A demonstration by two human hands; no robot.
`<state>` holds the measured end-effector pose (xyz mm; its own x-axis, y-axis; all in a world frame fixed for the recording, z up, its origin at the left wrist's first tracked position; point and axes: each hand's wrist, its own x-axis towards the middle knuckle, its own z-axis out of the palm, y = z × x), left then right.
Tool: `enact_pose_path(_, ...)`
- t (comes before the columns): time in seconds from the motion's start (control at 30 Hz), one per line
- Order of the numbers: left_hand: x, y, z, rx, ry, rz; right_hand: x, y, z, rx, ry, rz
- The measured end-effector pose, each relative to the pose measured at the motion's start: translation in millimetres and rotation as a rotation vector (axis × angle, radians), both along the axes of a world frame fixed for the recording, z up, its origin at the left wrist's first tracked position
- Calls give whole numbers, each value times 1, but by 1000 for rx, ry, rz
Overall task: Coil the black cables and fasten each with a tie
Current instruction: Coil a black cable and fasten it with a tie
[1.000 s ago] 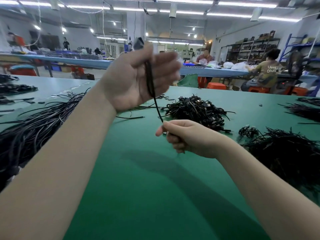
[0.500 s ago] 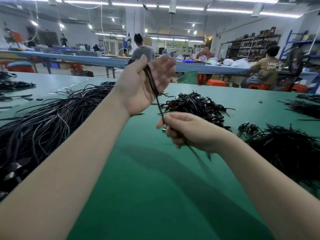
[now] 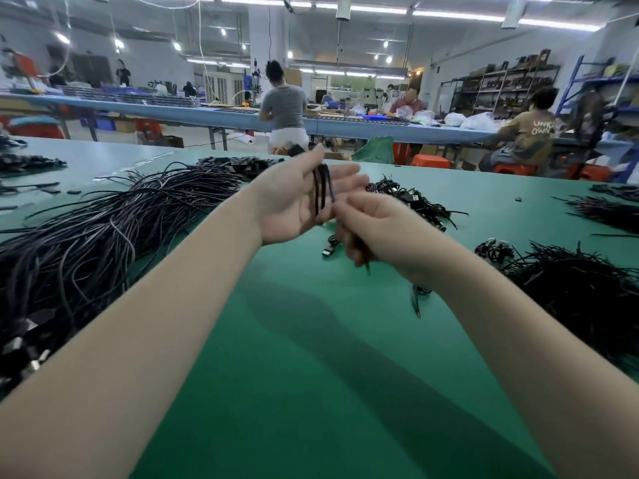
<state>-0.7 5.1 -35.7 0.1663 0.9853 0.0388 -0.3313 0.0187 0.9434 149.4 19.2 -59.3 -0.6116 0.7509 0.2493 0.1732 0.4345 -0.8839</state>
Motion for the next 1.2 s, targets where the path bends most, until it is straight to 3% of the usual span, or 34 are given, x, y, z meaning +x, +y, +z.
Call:
enact_pose_path(0.1,-5,-3,8,114,-230,32,1,-1,-15,-146,-110,108)
enact_pose_path(0.2,-7,-6,9,112,-221,1,5,10,-28,-107,-129,-24)
enact_pose_path(0.27,-5,-5,6,83,-194,-64,5,17,-28,-216,-6,-73)
enact_pose_path(0.33,1,-4,-1,49,-177,-118,5,19,-23,-437,175,-6)
enact_pose_path(0.4,8,-1,-9,16,-158,-153,5,17,-19,-520,289,38)
enact_pose_path(0.5,12,0,-12,-46,-121,-139,4,17,-23,-498,324,-32)
enact_pose_path(0.7,9,-3,-2,-31,237,2,-2,17,-31,-413,312,-120)
enact_pose_path(0.93,16,-6,4,-51,402,73,-13,12,-41,-435,378,-140)
enact_pose_path(1.07,19,-9,8,-67,353,35,-12,11,-42,-473,459,-96)
enact_pose_path(1.2,18,-9,8,-59,120,4,-6,11,-37,-478,505,-86)
